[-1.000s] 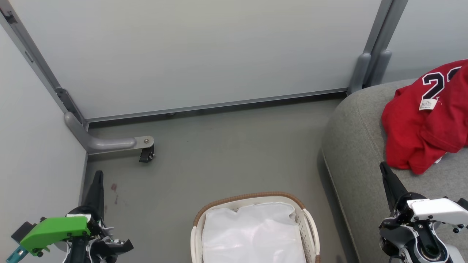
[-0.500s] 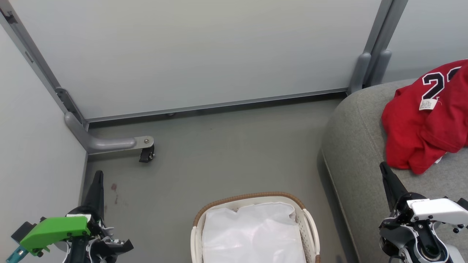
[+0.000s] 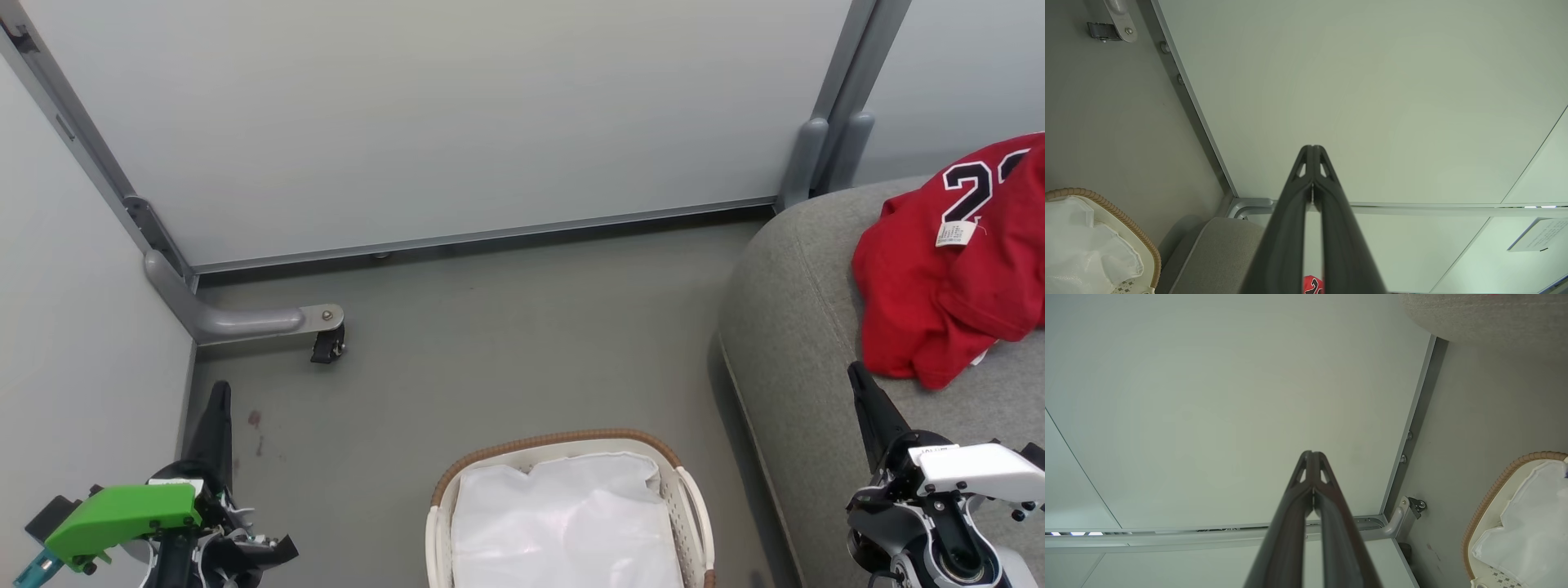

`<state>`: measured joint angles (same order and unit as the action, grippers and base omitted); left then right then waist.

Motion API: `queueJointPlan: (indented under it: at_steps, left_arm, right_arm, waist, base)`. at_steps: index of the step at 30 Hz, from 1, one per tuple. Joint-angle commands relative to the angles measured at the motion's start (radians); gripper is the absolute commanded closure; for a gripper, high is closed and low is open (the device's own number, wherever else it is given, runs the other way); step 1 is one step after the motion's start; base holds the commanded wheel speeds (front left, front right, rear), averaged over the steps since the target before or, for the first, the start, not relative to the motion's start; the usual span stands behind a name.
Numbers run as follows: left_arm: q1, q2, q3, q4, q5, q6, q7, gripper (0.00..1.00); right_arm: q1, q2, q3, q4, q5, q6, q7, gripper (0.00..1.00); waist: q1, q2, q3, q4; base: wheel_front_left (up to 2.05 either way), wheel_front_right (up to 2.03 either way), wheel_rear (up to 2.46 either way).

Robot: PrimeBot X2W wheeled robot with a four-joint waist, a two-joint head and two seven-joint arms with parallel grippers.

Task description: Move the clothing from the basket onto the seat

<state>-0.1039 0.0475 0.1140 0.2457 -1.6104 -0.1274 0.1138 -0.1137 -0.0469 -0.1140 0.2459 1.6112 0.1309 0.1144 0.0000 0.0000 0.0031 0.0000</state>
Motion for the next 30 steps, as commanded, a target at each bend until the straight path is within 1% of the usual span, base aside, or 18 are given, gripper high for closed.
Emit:
queueJointPlan:
  at_steps: [1, 30]
  left_arm:
    - [-0.01, 0.005, 0.002, -0.002, -0.005, -0.006, 0.004, 1.0]
    - [-0.01, 0.005, 0.002, -0.002, -0.005, -0.006, 0.004, 1.0]
  right_arm:
    - [0.01, -0.006, -0.002, -0.004, 0.003, 0.0, 0.003, 1.0]
    - [0.01, -0.006, -0.002, -0.004, 0.004, 0.0, 0.003, 1.0]
  waist:
    - [0.0, 0.0, 0.0, 0.0]
    - [0.0, 0.0, 0.0, 0.0]
  base:
    - [0.0, 0.0, 0.0]
    - [0.0, 0.0, 0.0]
